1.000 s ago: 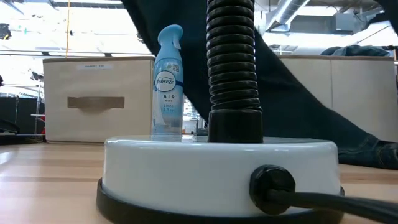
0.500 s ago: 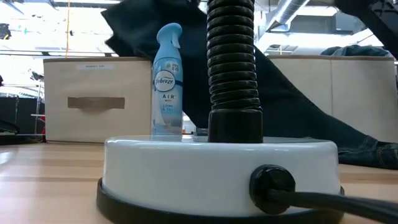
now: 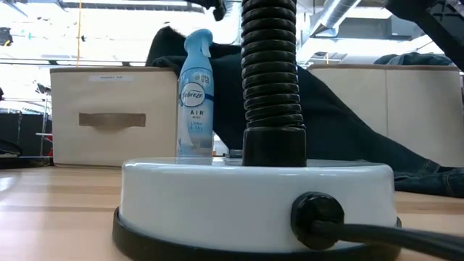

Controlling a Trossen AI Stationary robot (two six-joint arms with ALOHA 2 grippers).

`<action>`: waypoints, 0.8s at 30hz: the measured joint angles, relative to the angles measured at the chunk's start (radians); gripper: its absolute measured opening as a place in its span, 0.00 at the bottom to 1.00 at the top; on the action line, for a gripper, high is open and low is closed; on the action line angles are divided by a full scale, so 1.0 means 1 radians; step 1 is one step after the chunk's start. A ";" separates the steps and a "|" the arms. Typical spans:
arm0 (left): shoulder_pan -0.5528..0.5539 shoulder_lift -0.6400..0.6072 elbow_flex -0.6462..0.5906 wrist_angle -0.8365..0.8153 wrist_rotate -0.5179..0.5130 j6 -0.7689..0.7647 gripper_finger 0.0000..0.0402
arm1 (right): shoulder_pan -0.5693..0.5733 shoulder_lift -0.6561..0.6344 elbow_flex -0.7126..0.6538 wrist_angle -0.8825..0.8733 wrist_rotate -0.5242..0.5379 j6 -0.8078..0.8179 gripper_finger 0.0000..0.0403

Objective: Sort clothes
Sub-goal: Put the dark blue pants into the left laundry organizer

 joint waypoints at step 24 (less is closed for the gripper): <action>0.000 0.006 0.000 0.003 -0.089 -0.019 0.73 | 0.007 -0.417 -0.043 -1.113 -0.071 -0.585 0.68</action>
